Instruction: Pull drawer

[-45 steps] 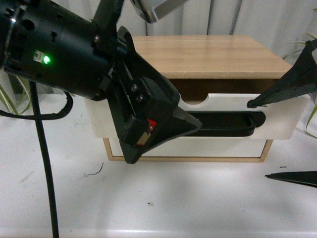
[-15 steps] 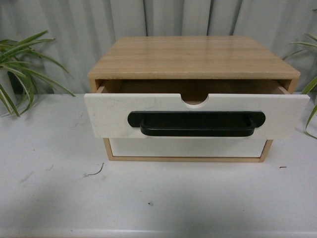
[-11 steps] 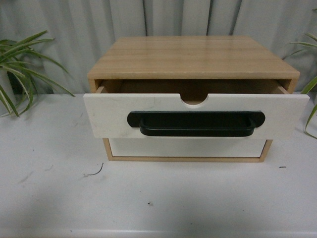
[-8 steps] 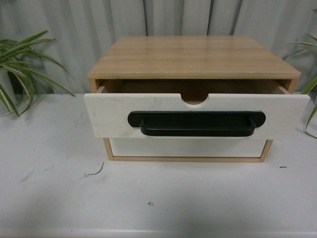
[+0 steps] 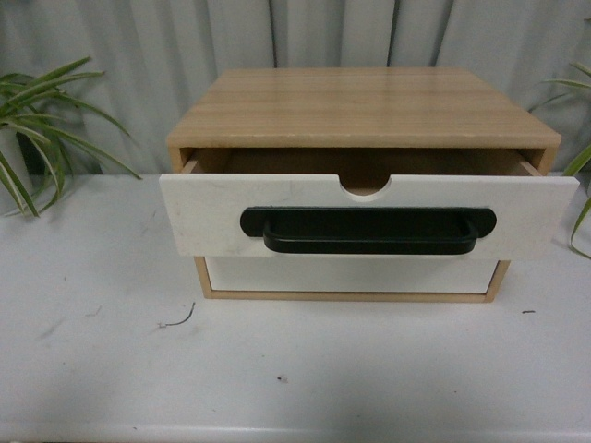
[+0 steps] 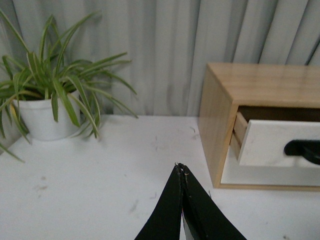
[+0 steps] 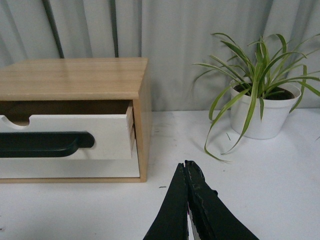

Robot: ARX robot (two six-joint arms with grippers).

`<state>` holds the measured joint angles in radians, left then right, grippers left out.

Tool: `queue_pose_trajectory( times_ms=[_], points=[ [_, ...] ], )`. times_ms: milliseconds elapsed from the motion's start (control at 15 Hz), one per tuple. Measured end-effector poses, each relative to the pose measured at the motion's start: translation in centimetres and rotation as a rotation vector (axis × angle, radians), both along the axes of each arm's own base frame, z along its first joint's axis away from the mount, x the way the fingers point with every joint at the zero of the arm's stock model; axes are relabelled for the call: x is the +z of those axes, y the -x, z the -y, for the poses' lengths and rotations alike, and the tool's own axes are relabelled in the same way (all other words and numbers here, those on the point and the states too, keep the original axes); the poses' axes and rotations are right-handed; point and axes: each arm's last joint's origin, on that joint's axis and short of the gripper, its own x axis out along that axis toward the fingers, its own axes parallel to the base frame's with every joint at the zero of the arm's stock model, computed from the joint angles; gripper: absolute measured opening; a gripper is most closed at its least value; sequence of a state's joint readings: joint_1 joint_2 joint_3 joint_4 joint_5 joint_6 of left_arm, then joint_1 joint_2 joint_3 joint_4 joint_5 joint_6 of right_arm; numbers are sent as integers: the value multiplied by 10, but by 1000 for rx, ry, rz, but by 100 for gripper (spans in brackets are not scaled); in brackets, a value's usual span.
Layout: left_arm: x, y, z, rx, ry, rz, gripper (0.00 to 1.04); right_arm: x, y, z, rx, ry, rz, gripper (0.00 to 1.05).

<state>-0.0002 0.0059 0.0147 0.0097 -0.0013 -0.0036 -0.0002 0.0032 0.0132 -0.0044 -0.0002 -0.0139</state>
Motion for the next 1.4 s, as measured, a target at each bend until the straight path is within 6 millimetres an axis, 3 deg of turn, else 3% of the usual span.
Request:
queue_pose_trajectory(
  times_ms=[400,467,933,1000,1400],
  points=[
    [-3,0,0,-1,-2,-17,3,0,0,0,0,0,1,2],
    [-3,0,0,-1,-3,-17,15,0,0,0,0,0,1,5],
    [-3,0,0,-1,-3,-17,98,0,0,0,0,0,1,87],
    [-3,0,0,-1,-4,-18,99,0,0,0,0,0,1,99],
    [-3,0,0,-1,-4,-18,98,0,0,0,0,-1,1,98]
  ],
)
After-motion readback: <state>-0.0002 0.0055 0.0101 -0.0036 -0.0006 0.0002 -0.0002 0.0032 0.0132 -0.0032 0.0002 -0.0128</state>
